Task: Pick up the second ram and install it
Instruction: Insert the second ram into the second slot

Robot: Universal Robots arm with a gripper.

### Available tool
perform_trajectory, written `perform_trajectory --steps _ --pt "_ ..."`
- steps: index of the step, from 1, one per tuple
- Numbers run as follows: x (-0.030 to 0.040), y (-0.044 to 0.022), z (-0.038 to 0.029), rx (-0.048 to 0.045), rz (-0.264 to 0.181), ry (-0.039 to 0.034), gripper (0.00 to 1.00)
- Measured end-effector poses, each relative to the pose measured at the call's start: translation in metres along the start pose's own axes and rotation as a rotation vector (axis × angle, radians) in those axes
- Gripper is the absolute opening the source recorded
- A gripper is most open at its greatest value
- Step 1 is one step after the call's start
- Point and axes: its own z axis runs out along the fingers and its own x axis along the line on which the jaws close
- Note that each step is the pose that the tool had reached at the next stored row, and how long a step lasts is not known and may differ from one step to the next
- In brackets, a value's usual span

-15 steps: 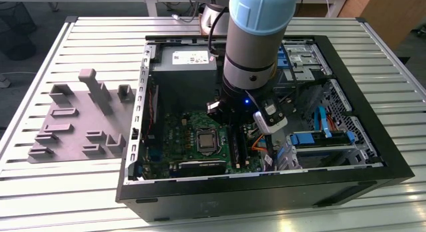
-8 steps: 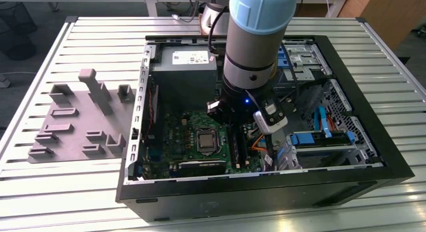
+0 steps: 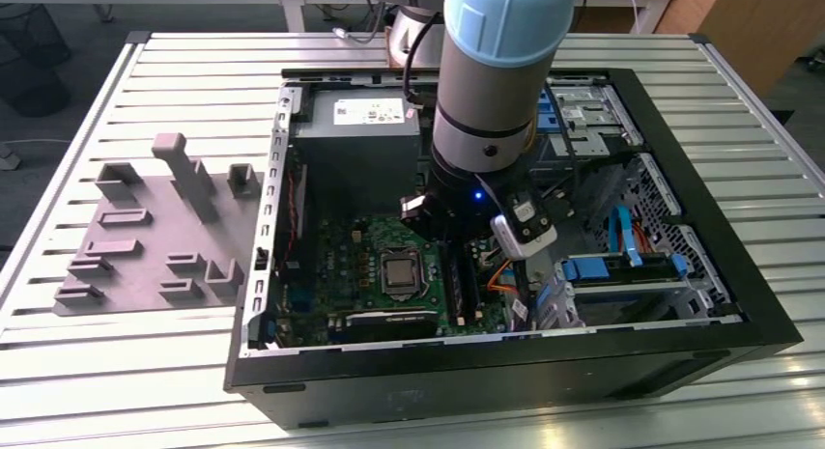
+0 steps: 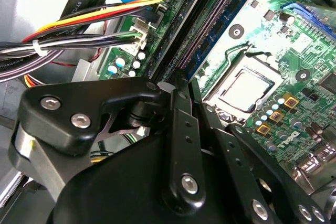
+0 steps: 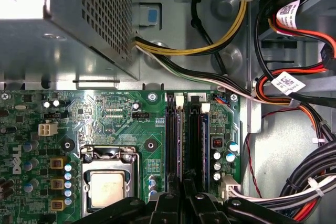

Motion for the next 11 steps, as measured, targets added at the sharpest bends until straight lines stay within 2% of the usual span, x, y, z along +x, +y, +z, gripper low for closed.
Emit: perform_trajectory --steps 11 --pt "0.0001 0.0028 0.0007 0.0000 0.000 0.0001 0.14"
